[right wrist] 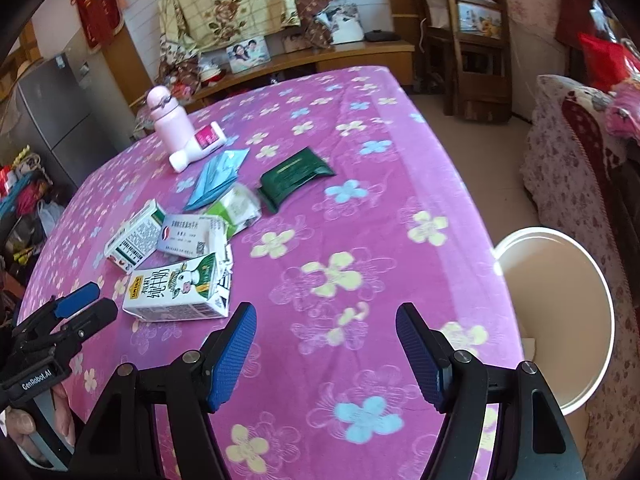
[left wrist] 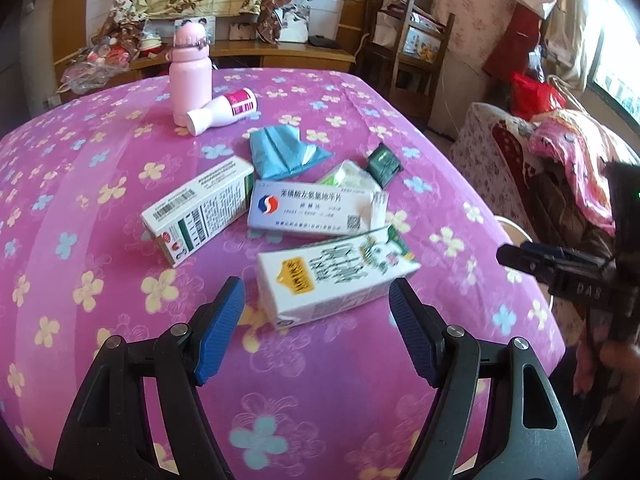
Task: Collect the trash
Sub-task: 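Grasp the green wet-wipe pack with the right gripper while the left grasps the milk carton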
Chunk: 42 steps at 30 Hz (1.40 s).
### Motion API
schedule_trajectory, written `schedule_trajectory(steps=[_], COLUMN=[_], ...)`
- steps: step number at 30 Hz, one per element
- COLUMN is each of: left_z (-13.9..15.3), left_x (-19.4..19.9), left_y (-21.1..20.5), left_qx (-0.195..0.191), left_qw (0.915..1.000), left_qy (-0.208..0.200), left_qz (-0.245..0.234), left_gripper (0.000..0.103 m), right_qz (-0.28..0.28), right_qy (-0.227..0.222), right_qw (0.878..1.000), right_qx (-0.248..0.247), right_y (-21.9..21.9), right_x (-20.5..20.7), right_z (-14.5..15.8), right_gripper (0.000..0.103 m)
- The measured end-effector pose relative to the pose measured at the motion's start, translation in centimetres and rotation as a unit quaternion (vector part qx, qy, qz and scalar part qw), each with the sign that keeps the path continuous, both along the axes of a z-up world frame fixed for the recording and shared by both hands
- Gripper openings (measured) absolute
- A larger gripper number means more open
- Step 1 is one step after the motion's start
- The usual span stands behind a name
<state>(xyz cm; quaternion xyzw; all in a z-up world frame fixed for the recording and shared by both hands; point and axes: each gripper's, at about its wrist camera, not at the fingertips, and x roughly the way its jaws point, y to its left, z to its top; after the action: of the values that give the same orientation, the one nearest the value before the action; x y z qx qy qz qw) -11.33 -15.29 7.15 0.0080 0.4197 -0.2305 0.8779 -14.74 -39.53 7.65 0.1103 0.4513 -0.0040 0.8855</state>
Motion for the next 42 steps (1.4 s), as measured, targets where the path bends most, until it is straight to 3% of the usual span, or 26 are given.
schedule_trajectory(steps=[7,14,17,20,22,28,36,38,42], left_z=[-0.7,-1.4,-1.7,-2.5,-2.9,-3.5,-1.2,-1.0,-1.6], left_x=[1.7,5.7,6.8,7.1,6.7,3.1,1.7,1.5,1.1], left_y=[-0.1,0.5,0.6,0.1,0.2,0.2,0.7,-0.3,-3.1], left_qx=[0.024,-0.005,0.023,0.066,0.072,0.046,-0.078,-0.085,-0.057], left_qw=[0.9991,0.9994,0.997,0.9939,0.9938,0.9937,0.9892,0.9885,0.9908], left_qy=[-0.007,0.027,0.03,0.042,0.053,0.102,0.124,0.125,0.123], left_qz=[-0.034,0.02,0.067,0.077,0.066,-0.004,0.003,0.003,-0.004], left_gripper=[0.074,0.074,0.074,0.074,0.074,0.074,0.074,0.074,0.074], right_qz=[0.009,0.004,0.004,0.003,0.002,-0.002,-0.006,-0.008,-0.01], right_qy=[0.012,0.02,0.022,0.024,0.025,0.022,0.023,0.025,0.031], right_qw=[1.0,1.0,1.0,1.0,1.0,1.0,1.0,0.999,0.999], right_qx=[0.001,0.006,0.006,0.009,0.013,0.018,0.02,0.024,0.024], right_y=[0.8,0.4,0.3,0.2,0.1,-0.2,-0.6,-0.7,-1.1], right_x=[0.8,1.2,1.2,1.2,1.2,1.0,1.0,1.1,1.2], right_z=[-0.7,-1.3,-1.5,-1.6,-1.7,-1.8,-2.0,-2.1,-2.5], right_gripper=[0.07,0.07,0.07,0.07,0.07,0.07,0.07,0.07,0.07])
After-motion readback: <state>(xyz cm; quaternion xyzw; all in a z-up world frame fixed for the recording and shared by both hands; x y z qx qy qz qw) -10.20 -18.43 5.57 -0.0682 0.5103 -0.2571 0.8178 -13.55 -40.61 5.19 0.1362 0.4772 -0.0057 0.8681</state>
